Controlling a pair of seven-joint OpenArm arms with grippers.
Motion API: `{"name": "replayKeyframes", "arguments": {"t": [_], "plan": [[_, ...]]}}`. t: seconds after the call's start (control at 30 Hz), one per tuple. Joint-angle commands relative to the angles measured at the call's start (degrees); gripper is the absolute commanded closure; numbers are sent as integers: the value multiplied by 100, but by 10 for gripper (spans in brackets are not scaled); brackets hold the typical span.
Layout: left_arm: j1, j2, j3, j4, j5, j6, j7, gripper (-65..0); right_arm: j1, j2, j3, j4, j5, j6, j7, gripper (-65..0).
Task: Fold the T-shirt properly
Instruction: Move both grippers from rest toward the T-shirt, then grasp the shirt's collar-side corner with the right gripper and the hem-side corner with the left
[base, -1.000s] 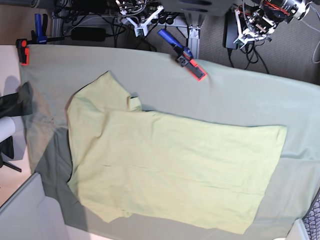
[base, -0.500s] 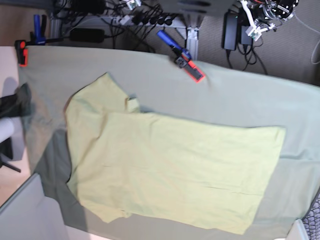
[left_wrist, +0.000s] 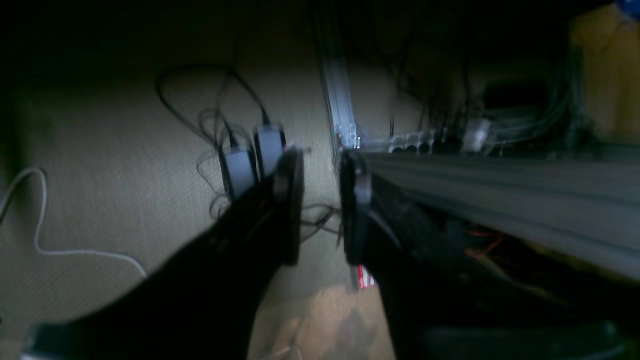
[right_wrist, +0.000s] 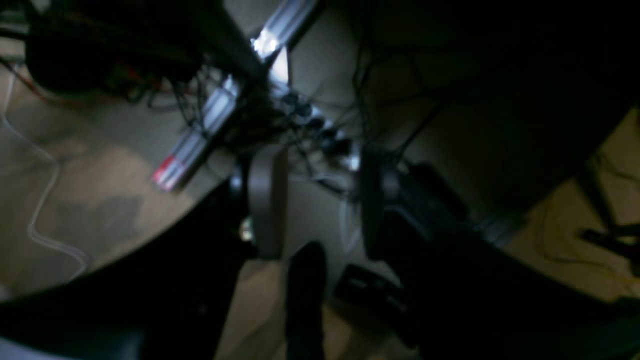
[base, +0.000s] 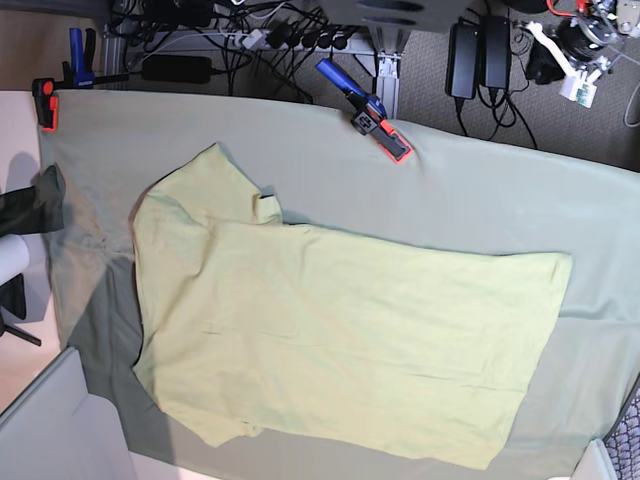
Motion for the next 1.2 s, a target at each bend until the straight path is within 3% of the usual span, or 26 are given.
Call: {"name": "replayKeyframes", "arguments": {"t": [0.0,0.13,0.27,0.53,0.67,0.7,0.77,0.9,1.03,1.17], "plan": [[103,-68,-149,264,-175,-42,76,-168,-177,103,149,275,107,-15,20,-240],[177,-96,-549,931,-581,-44,699,-184,-433,129,787,1150,570,-15,-350,-240],[229,-249,-708,1259,-866,-63,920,-319,-461,122,1397,1834,1191,-15,-686,-240],[271,-553,-710,1346,-831,-63,1137,-327,37,52,2312,2592,2728,-24,-922,-240],[271,-640,-710,1346,-835,-61,1176,-327,785,-260,2411,2463,3016,-778,-1364,-240],[271,-654,-708,1346,-835,-61,1176,-327,984,-380,2411,2400,3016,-833,-1419,-241],[286,-669,-708,1346,-841,-61,1204,-327,1309,-647,2409,2284,3167,-833,-1556,-263],[284,-887,-708,1346,-855,-59,1220,-327,1775,-1294,2402,1971,3364,-828,-1574,-399],[284,-1196,-708,1346,-857,-59,1217,-327,2142,-1779,2398,1537,3407,-833,-1567,-406],[286,-1307,-708,1346,-852,-57,1220,-327,2531,-2011,2393,1154,3615,-693,-1606,-405]]}}
